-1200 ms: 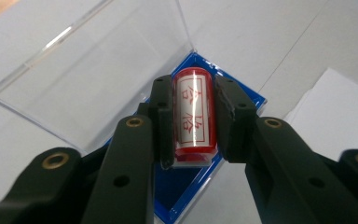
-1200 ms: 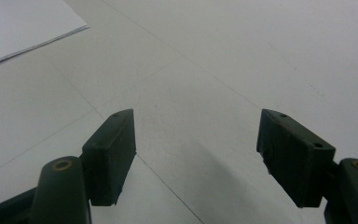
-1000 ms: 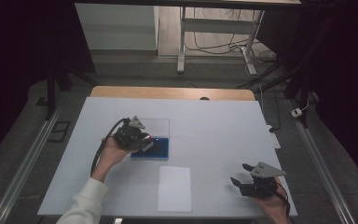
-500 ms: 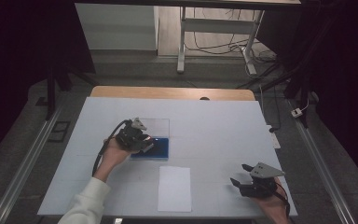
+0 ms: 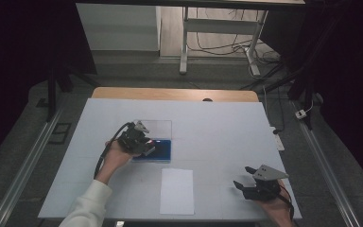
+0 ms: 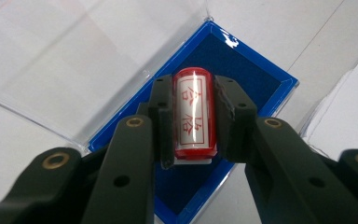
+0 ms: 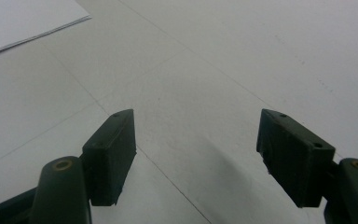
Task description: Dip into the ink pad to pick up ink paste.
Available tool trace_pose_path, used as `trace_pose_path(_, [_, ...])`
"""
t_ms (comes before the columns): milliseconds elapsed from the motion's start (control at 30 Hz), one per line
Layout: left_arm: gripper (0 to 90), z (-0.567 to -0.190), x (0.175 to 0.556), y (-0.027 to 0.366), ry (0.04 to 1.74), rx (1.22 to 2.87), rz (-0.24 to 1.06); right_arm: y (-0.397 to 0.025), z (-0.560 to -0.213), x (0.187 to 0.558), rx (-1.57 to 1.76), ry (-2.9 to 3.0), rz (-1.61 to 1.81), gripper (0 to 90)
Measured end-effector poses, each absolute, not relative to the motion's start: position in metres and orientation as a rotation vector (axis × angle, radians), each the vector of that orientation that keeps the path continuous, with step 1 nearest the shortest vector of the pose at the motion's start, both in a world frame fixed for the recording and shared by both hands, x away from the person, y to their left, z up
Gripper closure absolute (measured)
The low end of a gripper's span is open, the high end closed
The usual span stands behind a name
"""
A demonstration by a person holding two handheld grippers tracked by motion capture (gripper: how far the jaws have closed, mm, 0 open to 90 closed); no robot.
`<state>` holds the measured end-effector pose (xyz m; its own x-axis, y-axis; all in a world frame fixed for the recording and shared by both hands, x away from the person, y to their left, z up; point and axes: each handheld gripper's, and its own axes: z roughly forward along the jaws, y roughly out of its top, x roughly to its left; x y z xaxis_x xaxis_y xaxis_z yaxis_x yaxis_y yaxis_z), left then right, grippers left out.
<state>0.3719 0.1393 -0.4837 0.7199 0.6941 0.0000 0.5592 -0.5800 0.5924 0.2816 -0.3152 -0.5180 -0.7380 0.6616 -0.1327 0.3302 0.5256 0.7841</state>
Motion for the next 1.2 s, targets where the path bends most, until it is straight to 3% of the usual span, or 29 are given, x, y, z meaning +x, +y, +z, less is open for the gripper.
trace_pose_path(667, [70.8,-0.4856,0.3706,0.1291,0.969,2.408,0.343,-0.3129,-0.5196,0.2817,0.796,2.365,1.060,28.0])
trace_pose_path(900, [71.0,-0.4900,0.3725,0.1377,0.962,2.355,0.301,-0.3100,-0.5201,0.2811,0.793,2.372,1.059,27.9])
trace_pose_path(1200, [71.0,-0.4883,0.3698,0.1300,0.953,2.400,0.356,-0.3094,-0.5197,0.2810,0.793,2.372,1.054,27.9])
